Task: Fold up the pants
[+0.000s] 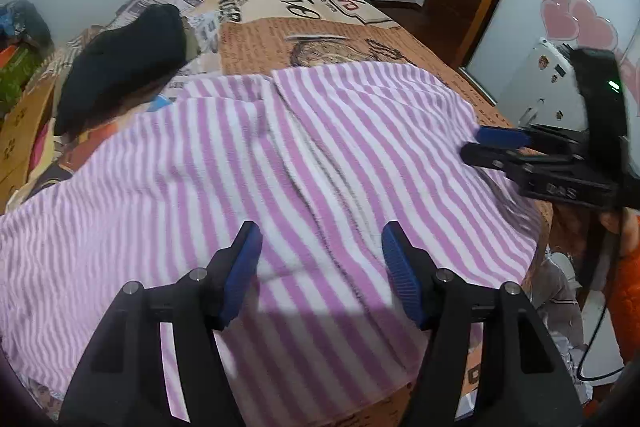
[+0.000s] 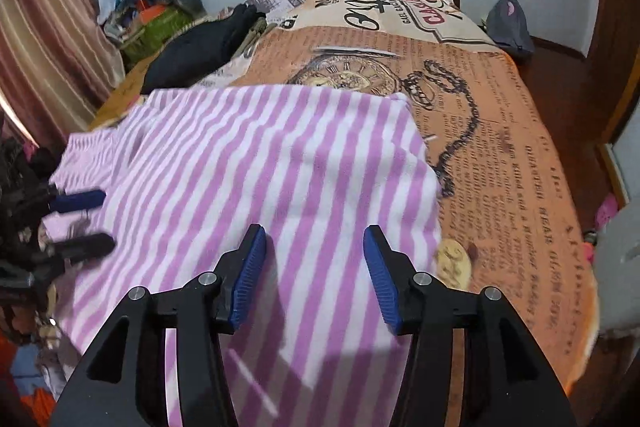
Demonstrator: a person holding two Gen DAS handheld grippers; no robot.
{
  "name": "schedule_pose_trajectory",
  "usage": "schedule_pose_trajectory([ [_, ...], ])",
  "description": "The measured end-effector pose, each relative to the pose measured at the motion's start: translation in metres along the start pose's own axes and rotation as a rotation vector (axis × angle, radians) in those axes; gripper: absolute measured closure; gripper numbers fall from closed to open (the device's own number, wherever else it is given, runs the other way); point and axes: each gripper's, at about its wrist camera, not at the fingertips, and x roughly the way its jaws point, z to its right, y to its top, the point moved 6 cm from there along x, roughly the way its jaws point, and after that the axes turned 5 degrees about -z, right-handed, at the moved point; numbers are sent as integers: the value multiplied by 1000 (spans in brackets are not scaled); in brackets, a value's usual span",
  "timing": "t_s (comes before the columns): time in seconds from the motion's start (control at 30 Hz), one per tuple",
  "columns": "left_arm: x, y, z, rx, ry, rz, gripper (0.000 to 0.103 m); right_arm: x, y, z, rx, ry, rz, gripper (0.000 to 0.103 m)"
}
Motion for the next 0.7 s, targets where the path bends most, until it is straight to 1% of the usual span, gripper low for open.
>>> schedule_pose_trajectory([
  [0.1,-18,3,-15,-36,31,48,40,-21,-4,-10,-36,-21,15,56],
  [0.17,-32,2,-29,-64,46,80,40,-33,-2,-19,-62,-33,36,53],
  [0.23,-50,0,-45,-97,71,114,40,-44,4,-28,-88,-37,70,52],
  [0.37,-85,-11,-84,-165,129,173,39,-66,19,-54,-122,-17,144,50],
  [0.53,-125,-35,-140,-267,206,237,35,-78,37,-97,-182,16,221,48],
  [0.63,-140,-56,-169,-320,241,256,32,-73,45,-122,-211,41,237,48],
  [0.7,-145,-71,-187,-364,249,259,31,-67,50,-137,-227,55,238,48],
])
